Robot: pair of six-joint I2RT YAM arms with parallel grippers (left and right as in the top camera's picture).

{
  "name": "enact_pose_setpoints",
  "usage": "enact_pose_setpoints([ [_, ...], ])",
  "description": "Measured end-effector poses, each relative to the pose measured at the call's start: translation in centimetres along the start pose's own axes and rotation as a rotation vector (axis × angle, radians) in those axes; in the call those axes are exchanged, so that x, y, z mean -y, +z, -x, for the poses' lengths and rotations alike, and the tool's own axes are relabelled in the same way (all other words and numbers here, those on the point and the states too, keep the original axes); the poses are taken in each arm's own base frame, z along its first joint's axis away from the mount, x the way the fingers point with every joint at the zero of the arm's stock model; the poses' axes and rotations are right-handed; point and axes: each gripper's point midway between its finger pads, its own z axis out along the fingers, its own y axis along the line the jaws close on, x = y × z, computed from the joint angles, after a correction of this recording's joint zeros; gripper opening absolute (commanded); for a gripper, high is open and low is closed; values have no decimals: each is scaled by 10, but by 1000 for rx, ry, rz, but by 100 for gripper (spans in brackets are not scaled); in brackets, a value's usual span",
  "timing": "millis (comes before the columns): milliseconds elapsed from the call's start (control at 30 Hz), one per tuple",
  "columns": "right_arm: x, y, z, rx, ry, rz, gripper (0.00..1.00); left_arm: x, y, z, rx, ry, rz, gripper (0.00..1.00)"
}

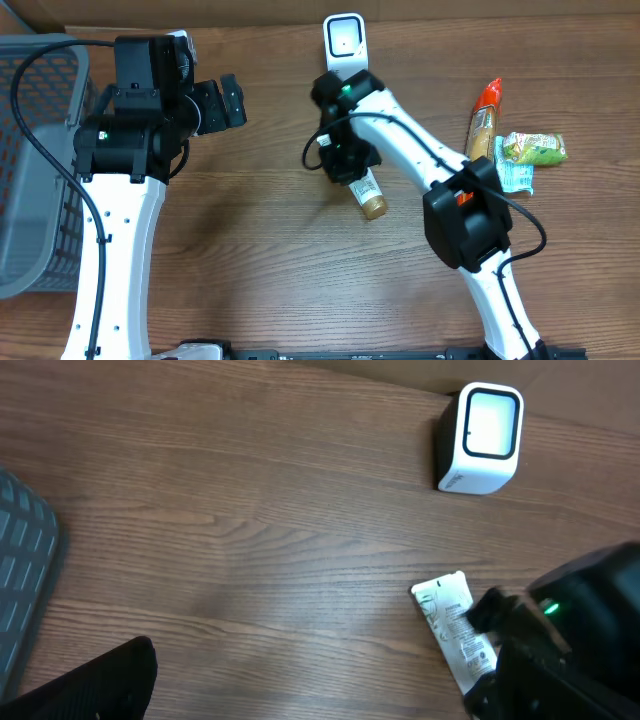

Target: Scan the item barcode

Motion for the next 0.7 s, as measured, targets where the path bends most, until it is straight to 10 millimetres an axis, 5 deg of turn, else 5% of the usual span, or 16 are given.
enact_pose_setpoints([
  [233,-14,15,-17,-43,-55,-61,13,0,0,0,0,0,0,100],
  [700,20,33,-29,-95,-35,-192,13,0,0,0,0,0,0,100],
])
